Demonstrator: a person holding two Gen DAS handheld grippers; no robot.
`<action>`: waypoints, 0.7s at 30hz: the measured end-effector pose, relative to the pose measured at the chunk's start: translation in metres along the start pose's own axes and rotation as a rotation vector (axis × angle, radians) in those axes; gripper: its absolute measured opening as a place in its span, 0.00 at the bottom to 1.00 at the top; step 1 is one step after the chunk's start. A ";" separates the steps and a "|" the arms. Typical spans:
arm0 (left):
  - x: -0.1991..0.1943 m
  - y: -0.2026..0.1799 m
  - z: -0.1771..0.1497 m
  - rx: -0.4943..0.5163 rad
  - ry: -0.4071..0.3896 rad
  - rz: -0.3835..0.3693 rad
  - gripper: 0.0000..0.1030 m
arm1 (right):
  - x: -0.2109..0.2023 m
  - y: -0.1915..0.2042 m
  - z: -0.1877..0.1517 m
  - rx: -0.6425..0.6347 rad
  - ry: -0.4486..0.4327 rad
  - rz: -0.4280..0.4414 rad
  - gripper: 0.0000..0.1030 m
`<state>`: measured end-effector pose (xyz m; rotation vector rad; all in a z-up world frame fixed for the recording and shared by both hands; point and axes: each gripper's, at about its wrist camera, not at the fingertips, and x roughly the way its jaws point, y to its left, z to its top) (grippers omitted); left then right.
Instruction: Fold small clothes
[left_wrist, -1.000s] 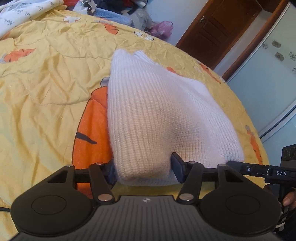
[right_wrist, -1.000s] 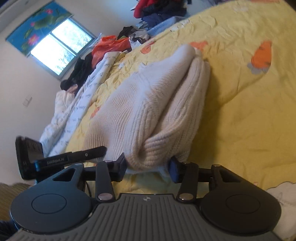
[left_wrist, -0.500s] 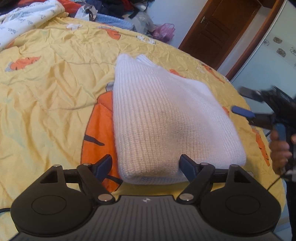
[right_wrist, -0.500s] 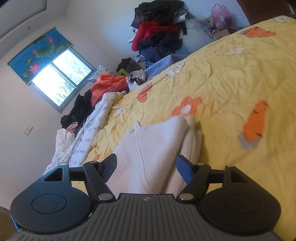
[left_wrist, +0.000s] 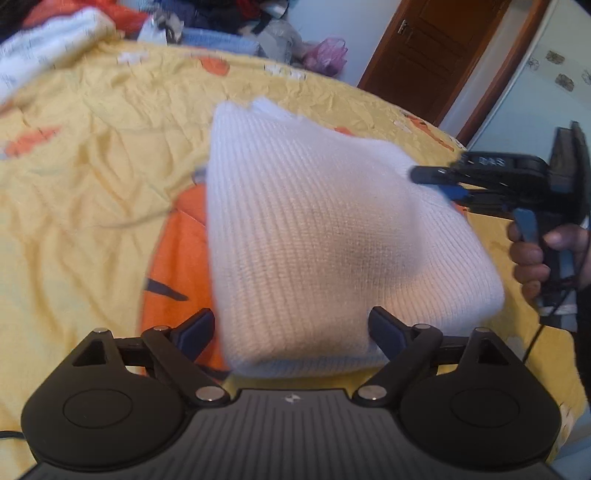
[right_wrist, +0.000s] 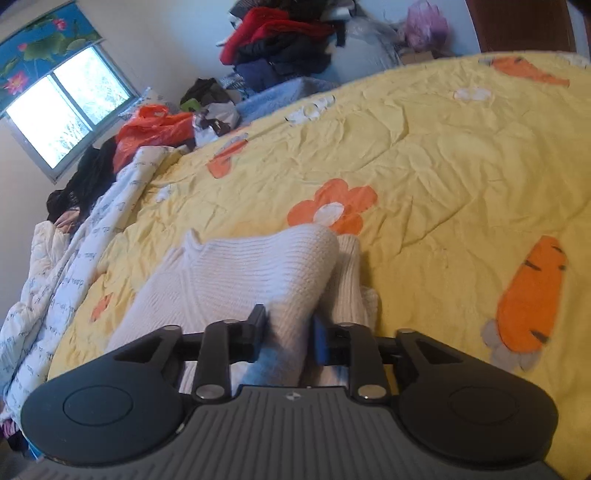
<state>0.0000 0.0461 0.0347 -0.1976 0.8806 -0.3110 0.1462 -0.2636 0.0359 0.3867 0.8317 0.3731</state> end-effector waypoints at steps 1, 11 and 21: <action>-0.015 -0.001 -0.003 0.042 -0.036 0.013 0.88 | -0.018 0.004 -0.007 -0.021 -0.041 -0.016 0.42; 0.017 -0.065 0.017 0.366 -0.127 0.030 0.95 | -0.045 0.054 -0.042 -0.095 -0.019 0.143 0.48; -0.018 -0.058 -0.011 0.425 -0.214 0.168 1.00 | -0.073 0.045 -0.071 -0.090 -0.065 0.051 0.40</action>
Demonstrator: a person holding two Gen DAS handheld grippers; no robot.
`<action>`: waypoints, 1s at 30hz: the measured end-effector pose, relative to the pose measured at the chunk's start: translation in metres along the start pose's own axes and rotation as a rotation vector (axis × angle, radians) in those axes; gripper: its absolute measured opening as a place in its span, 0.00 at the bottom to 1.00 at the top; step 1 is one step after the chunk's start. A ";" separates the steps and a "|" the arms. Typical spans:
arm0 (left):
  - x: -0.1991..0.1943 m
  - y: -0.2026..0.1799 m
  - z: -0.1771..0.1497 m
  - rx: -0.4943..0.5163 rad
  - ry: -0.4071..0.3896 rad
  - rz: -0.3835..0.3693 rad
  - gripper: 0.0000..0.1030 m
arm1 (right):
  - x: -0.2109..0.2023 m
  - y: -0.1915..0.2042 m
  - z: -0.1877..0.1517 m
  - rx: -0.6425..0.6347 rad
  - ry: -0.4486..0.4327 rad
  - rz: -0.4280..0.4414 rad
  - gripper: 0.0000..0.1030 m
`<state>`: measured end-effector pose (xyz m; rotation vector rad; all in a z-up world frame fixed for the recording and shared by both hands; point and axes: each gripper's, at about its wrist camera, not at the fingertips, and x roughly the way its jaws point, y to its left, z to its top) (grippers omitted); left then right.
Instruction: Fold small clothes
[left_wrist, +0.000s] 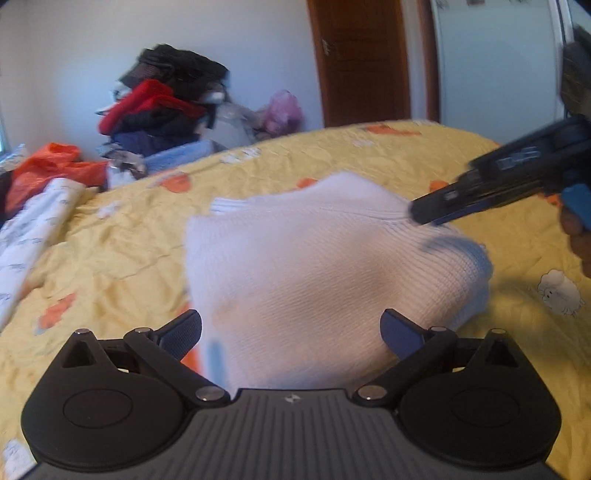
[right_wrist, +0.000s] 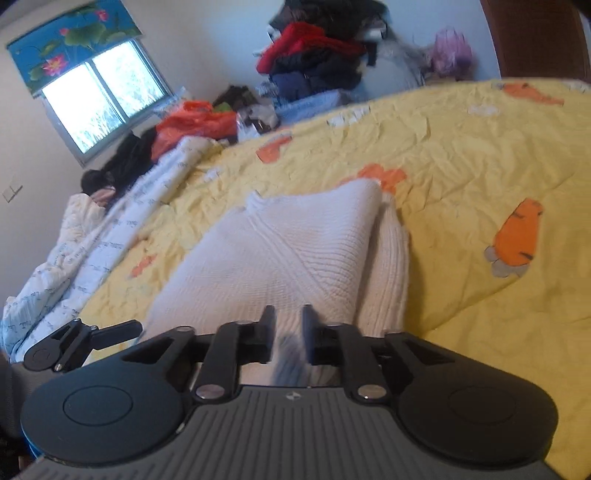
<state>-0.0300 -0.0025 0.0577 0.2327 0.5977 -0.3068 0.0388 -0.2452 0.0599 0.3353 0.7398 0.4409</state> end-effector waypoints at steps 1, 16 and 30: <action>-0.007 0.006 -0.003 -0.017 -0.006 0.000 1.00 | -0.016 0.004 -0.003 -0.011 -0.032 0.013 0.48; 0.044 0.020 -0.012 -0.202 0.157 -0.054 1.00 | 0.005 0.025 -0.006 0.007 0.066 0.027 0.46; 0.048 0.023 -0.015 -0.244 0.167 -0.068 1.00 | -0.002 0.025 -0.019 -0.015 0.066 0.027 0.52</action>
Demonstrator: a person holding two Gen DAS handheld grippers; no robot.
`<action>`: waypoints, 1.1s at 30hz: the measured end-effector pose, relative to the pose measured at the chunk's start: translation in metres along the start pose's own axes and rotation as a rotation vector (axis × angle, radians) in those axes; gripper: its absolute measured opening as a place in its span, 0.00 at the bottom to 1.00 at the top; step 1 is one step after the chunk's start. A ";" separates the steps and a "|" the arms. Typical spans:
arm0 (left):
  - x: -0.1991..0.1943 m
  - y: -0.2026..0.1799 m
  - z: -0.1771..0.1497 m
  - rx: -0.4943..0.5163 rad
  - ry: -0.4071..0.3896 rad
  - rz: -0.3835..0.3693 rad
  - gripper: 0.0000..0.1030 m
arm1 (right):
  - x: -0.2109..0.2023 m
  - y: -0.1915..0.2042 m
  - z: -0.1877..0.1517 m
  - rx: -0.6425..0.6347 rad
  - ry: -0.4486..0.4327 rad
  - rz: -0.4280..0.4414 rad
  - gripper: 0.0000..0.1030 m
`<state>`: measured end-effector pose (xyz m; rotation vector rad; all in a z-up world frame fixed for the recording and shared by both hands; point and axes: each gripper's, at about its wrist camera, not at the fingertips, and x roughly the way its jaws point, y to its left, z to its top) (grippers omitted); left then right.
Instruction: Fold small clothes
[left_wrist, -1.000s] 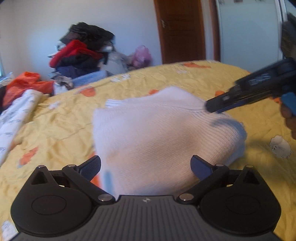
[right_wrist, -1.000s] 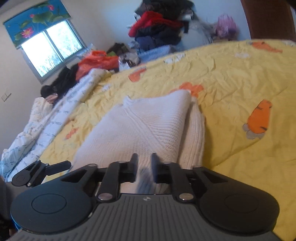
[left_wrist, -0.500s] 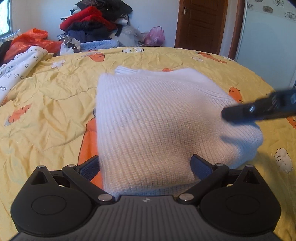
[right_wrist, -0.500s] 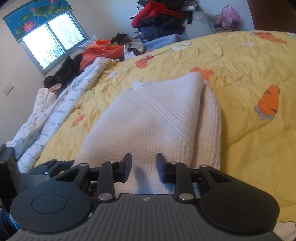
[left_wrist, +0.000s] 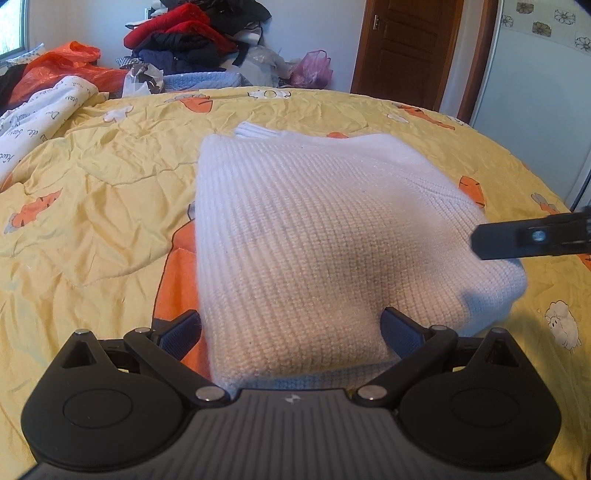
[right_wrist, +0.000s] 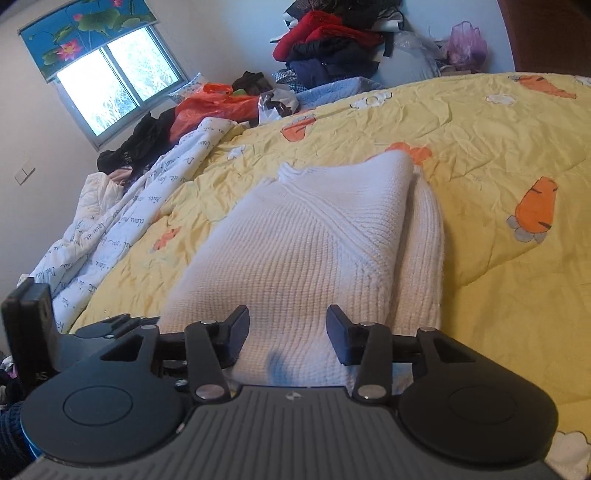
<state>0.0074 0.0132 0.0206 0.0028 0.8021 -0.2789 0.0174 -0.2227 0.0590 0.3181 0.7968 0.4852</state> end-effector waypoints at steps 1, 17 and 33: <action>0.000 0.000 0.000 0.000 -0.001 0.002 1.00 | -0.006 0.003 0.000 -0.002 -0.007 0.004 0.54; -0.107 0.221 0.013 0.254 -0.106 0.953 1.00 | -0.122 -0.081 -0.062 -0.217 -0.016 -0.715 0.74; -0.056 0.033 -0.031 -0.084 -0.087 0.291 1.00 | -0.088 -0.056 -0.073 -0.025 -0.087 -0.519 0.85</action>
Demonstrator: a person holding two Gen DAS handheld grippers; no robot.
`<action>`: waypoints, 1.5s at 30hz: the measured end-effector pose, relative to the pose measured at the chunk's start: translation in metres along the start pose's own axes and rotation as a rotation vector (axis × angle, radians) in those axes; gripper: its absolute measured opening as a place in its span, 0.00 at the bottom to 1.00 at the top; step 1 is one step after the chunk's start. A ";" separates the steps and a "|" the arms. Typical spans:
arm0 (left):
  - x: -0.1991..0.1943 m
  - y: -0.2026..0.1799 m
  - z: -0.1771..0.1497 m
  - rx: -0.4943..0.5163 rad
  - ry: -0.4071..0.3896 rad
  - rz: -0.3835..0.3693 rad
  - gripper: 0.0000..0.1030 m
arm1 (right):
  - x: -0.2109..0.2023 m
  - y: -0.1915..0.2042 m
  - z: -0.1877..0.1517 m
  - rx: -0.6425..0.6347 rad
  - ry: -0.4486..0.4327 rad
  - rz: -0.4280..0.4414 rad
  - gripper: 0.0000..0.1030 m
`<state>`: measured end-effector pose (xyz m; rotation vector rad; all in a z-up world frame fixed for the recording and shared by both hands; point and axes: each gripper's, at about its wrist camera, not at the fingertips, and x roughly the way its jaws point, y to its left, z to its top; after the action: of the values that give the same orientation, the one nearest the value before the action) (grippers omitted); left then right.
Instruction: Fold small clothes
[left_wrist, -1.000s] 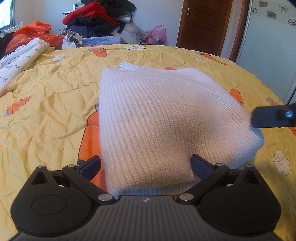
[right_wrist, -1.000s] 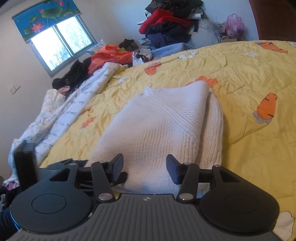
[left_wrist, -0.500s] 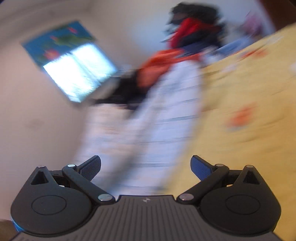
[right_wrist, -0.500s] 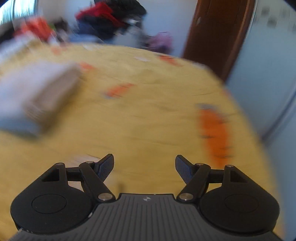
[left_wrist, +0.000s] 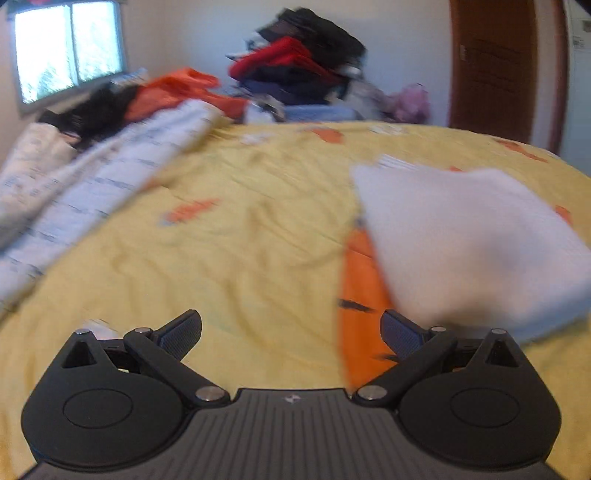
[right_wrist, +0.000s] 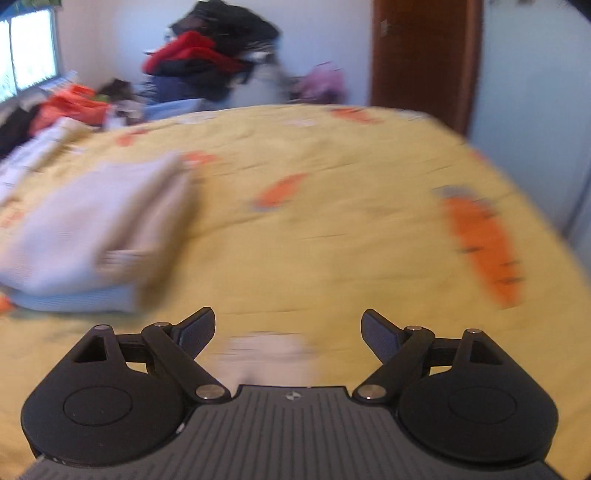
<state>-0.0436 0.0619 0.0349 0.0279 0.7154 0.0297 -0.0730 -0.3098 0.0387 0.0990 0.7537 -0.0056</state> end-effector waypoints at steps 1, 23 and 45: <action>0.003 -0.014 -0.005 -0.014 0.032 -0.010 1.00 | 0.006 0.020 -0.002 -0.007 0.013 0.037 0.85; 0.022 -0.054 -0.035 0.046 0.010 -0.116 1.00 | 0.048 0.127 -0.036 -0.110 -0.061 -0.014 1.00; 0.022 -0.054 -0.036 0.046 0.010 -0.116 1.00 | 0.048 0.128 -0.037 -0.106 -0.064 -0.016 1.00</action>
<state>-0.0495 0.0095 -0.0081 0.0305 0.7263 -0.0979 -0.0577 -0.1776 -0.0100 -0.0080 0.6899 0.0163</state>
